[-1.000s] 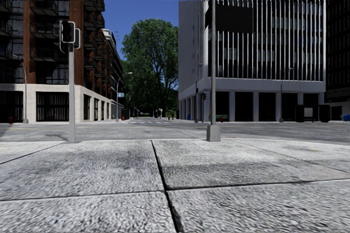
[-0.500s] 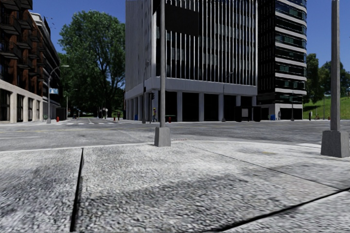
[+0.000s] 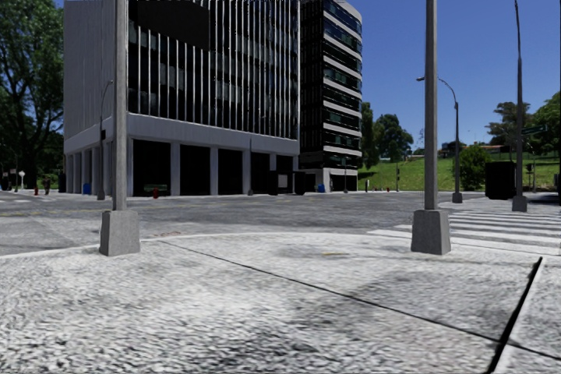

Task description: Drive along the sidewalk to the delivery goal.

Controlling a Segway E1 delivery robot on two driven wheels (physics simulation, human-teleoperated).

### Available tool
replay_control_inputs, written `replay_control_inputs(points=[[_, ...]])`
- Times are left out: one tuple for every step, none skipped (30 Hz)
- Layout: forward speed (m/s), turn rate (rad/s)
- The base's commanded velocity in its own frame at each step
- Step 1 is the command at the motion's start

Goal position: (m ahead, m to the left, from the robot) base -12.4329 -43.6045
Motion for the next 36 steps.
replay_control_inputs(points=[[2.0,-0.8],[2.0,-0.8],[2.0,-0.8],[2.0,-0.8],[1.87,-0.8],[1.7,-0.8],[1.7,-0.8],[1.6,-0.8],[1.57,-0.8],[1.57,-0.8],[1.57,-0.8],[1.57,-0.8],[1.56,-0.8],[1.55,-0.8],[1.55,-0.8],[1.54,-0.8],[1.54,-0.8],[1.54,-0.8],[1.54,-0.81],[1.54,-0.82],[1.54,-0.82],[1.54,-0.82],[1.54,-0.82],[1.54,-0.79],[1.54,-0.69],[1.54,-0.67],[1.54,-0.67],[1.54,-0.67],[1.54,-0.58],[1.54,-0.49],[1.54,-0.31],[1.54,-0.13],[1.54,-0.13],[1.54,0.0],[1.54,0.0],[1.54,0.0]])
